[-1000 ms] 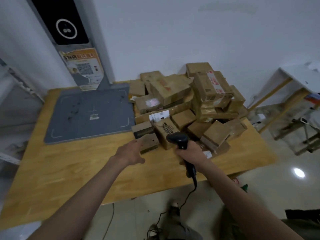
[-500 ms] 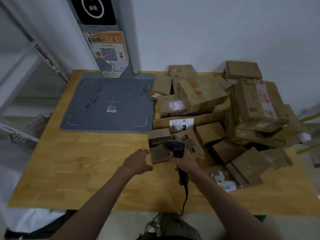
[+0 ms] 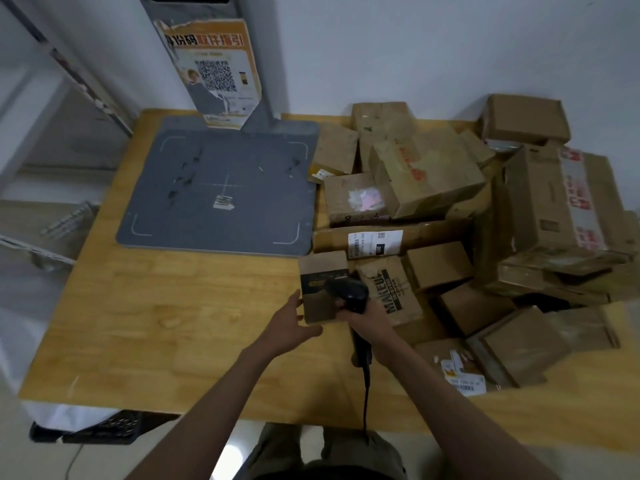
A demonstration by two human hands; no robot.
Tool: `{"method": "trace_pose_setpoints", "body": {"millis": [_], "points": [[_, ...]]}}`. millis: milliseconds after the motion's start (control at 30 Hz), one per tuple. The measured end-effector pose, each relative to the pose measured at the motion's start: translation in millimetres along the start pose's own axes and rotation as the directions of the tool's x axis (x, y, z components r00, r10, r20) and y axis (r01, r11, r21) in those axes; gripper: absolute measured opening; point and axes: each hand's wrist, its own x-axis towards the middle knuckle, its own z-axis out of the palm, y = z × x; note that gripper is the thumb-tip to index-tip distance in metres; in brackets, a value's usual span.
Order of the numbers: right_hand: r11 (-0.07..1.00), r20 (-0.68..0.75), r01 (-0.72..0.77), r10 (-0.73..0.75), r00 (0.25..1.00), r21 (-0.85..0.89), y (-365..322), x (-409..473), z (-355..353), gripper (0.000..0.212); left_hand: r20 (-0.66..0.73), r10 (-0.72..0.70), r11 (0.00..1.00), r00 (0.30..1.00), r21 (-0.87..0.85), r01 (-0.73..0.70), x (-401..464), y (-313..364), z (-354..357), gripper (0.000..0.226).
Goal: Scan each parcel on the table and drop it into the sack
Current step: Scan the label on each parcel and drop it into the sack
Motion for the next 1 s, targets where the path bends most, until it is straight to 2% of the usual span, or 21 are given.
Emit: {"method": "trace_pose_setpoints", "body": {"millis": [100, 200, 367, 500, 533, 633, 733, 833, 933, 1000], "points": [[0.999, -0.011, 0.004, -0.004, 1.0, 0.039, 2, -12, 7, 0.02, -0.006, 0.052, 0.998, 0.999, -0.041, -0.052, -9, -7, 0, 0.099], [0.998, -0.053, 0.002, 0.001, 0.999, 0.059, 10, -32, 14, 0.014, -0.028, 0.035, 0.999, 0.999, -0.025, -0.036, -21, -24, 0, 0.107], [0.992, -0.155, 0.007, 0.013, 0.988, 0.127, 34, -57, 43, 0.009, -0.012, 0.04, 0.999, 0.999, 0.002, -0.04, -38, -55, -2, 0.102], [0.986, -0.153, 0.038, -0.014, 0.988, 0.16, 36, -65, 68, 0.011, -0.021, 0.0, 1.0, 1.0, -0.005, 0.0, -41, -61, -14, 0.119], [0.984, -0.141, 0.04, -0.015, 0.99, 0.172, 35, -66, 73, 0.011, -0.029, 0.013, 1.0, 0.999, 0.018, -0.013, -40, -63, -17, 0.117], [0.974, -0.221, 0.046, 0.004, 0.975, 0.223, 34, -64, 82, 0.011, -0.057, 0.072, 0.996, 0.996, 0.063, -0.068, -41, -65, -25, 0.071], [0.968, -0.302, -0.004, 0.082, 0.95, 0.251, 30, -60, 79, 0.017, -0.12, 0.127, 0.989, 0.985, 0.09, -0.117, -39, -73, -33, 0.065], [0.945, -0.215, -0.033, 0.108, 0.971, 0.326, 29, -57, 77, 0.019, -0.207, 0.191, 0.969, 0.96, 0.195, -0.151, -44, -79, -38, 0.072], [0.907, -0.108, -0.064, 0.119, 0.987, 0.415, 27, -57, 86, 0.018, -0.278, 0.282, 0.936, 0.918, 0.291, -0.199, -46, -79, -38, 0.071], [0.894, -0.071, -0.067, 0.109, 0.991, 0.443, 24, -56, 95, 0.018, -0.267, 0.258, 0.928, 0.928, 0.336, -0.162, -49, -77, -36, 0.072]]}}
